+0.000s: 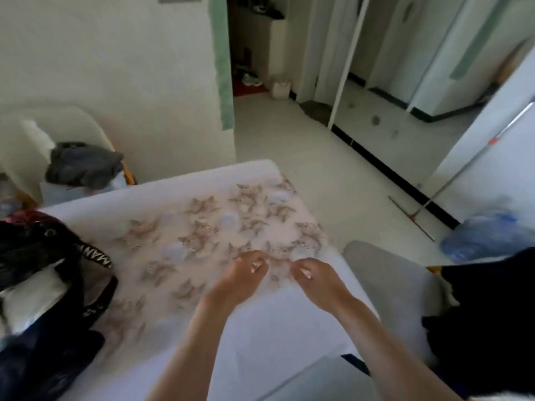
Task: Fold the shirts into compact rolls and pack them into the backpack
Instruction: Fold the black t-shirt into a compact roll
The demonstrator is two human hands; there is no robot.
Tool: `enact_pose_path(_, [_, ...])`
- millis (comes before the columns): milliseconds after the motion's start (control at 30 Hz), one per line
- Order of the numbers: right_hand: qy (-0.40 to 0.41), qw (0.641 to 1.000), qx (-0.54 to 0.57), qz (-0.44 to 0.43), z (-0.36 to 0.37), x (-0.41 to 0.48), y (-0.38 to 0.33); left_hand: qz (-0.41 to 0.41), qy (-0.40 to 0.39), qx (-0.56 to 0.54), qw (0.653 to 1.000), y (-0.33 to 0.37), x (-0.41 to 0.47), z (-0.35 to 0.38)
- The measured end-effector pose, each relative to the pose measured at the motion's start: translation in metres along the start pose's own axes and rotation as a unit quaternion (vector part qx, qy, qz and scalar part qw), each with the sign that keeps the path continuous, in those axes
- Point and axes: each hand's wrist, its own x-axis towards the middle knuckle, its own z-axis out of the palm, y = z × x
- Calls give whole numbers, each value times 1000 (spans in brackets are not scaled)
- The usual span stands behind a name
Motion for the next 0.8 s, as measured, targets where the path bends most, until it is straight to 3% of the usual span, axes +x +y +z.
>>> enact_pose_path(200, [110,983,51,140,-124,-71,160,92,-137,40,986,170,55,157])
enact_pose_path(300, [192,964,-13,182,-182,-117,232,142,-204,68,966,254,75,233])
enact_pose_path(400, [292,919,-94,247,-225,-167,298,183,-282,76,939,320,81,309])
enact_pose_path(467, [279,886,-137,343,-244,-201,333,196,-331,77,920,355,78,356])
enact_pose_path(567, [134,874,-130,448,-252,-244,370,202,-411,96,884,385,65,422])
enact_pose_path(633, [124,882,-51,452,-240,-259,388,213,-457,122,855,393,53,458])
enact_pose_path(800, [271,876,72,392,-213,-265,412,281,-455,202,820,380,29,513])
